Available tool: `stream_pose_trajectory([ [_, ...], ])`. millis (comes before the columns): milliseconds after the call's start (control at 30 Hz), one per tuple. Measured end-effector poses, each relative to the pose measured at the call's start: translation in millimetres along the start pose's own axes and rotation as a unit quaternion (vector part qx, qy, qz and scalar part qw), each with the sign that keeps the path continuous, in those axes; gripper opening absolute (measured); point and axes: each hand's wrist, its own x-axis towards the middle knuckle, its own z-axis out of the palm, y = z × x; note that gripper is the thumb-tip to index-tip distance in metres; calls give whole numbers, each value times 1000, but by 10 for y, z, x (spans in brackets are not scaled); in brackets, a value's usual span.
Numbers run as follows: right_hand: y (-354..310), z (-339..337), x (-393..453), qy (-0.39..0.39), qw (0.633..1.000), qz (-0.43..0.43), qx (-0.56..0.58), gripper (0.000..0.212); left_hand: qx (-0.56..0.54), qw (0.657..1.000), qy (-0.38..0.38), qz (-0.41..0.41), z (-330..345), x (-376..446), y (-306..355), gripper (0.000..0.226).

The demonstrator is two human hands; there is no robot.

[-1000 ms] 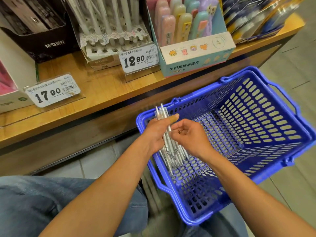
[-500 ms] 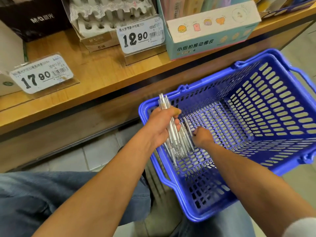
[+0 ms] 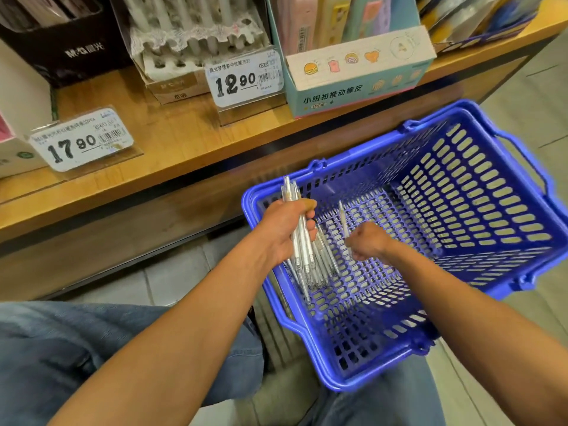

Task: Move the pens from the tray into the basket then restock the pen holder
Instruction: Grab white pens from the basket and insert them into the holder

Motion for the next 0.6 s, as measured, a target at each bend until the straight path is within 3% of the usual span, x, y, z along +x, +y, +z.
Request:
stream_pose_trajectory([
  [167,-342,-184,-834,-54,963,-154,216,8,10,1000,9,-7,66,-5,-61,19],
  [300,-544,-96,-1181,-78,947,-219,221,13,-14,1000,-5,11,93,-28,-56,26],
  [467,-595,-29,-1068,-111,935,-236,241,18,-26,1000,5,-4,60,-14,-55,15],
  [533,-525,-93,-851,-147,926,-218,270,23,-23,1000,19,-8,35,8,-48,18],
  [600,-399,-118,-532,-132,932,-174,289,21,-19,1000,16,-11,22,12,-36,20],
])
